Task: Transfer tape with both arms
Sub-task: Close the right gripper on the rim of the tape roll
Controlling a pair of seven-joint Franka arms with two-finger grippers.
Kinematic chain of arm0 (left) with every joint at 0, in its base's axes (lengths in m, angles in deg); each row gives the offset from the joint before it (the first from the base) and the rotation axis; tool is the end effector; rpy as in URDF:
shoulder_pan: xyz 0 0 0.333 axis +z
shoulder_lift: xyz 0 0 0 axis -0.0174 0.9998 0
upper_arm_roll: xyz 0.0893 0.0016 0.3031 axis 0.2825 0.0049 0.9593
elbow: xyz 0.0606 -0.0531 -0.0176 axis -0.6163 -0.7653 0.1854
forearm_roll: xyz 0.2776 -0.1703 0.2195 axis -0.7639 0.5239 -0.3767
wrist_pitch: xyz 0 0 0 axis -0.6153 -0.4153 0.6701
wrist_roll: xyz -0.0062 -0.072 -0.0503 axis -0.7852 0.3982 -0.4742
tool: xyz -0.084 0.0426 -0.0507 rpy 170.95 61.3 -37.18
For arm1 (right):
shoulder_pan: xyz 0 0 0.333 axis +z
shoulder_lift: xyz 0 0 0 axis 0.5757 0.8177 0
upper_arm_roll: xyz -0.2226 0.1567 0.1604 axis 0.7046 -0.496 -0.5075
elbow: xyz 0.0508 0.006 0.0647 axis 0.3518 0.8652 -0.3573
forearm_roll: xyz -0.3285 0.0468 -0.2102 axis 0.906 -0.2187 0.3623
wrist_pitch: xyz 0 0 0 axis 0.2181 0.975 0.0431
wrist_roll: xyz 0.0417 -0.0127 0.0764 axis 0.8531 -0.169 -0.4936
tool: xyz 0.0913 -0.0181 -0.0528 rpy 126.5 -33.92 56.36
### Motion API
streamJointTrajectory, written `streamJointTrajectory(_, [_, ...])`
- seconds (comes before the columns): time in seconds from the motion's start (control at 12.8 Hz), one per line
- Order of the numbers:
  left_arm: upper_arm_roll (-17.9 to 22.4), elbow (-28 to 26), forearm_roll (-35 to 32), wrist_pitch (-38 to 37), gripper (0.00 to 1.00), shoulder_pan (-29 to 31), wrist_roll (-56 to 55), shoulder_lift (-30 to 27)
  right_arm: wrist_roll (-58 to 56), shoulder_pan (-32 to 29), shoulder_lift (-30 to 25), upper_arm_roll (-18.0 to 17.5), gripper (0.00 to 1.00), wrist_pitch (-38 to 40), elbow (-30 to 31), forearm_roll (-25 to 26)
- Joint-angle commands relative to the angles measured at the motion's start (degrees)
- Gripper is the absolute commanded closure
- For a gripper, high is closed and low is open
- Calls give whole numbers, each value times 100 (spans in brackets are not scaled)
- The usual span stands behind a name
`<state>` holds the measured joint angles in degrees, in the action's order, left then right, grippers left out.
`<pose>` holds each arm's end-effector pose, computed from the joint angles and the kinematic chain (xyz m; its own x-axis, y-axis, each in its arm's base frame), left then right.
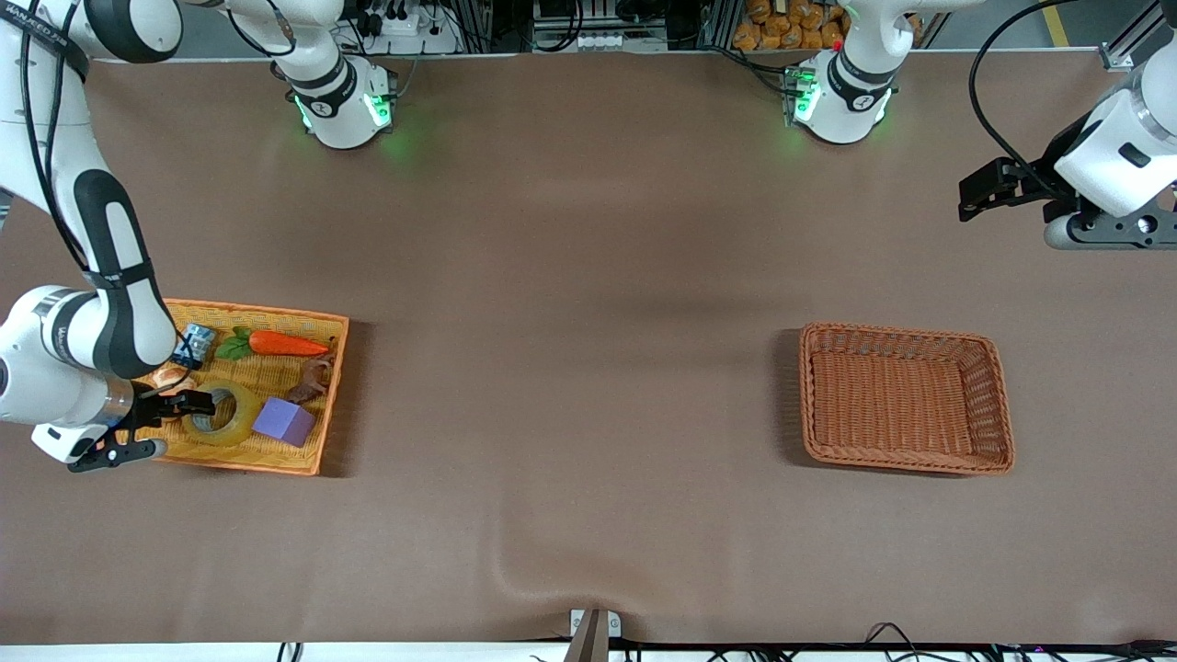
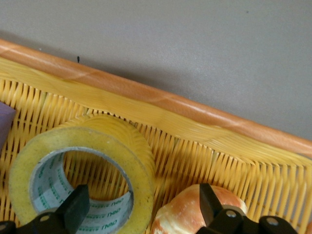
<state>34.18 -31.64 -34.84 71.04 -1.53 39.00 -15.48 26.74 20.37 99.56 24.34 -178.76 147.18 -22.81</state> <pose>0.5370 -0.0687 0.6295 0.9917 -0.0293 -0.1256 -0.0310 -0.9995 -0.0114 0.6672 -0.1757 0.2168 0.9718 0.2254 -0.0698 0.2258 -0.9742 -0.0016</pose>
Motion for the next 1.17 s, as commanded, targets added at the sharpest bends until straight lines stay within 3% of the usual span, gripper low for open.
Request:
streamJointTrajectory(0.0, [-28, -62, 120, 70, 0, 18, -60, -49, 0, -7, 73, -37, 55, -236, 40, 113])
streamJointTrajectory(0.08, [-28, -71, 120, 70, 0, 18, -60, -49, 44, -7, 82, -37, 91, -245, 40, 78])
streamJointTrajectory(0.16, [-28, -71, 120, 70, 0, 18, -77, -49, 53, -25, 82, -46, 100, -228, 40, 52])
streamJointTrajectory(0.62, [-36, -97, 120, 105, 0, 18, -112, -49, 0, -68, -67, -55, 100, -157, 23, 51])
streamJointTrajectory(1.09, [-89, -106, 120, 132, 0, 27, -112, -49, -18, -139, -1533, -81, 100, 1405, -56, -54])
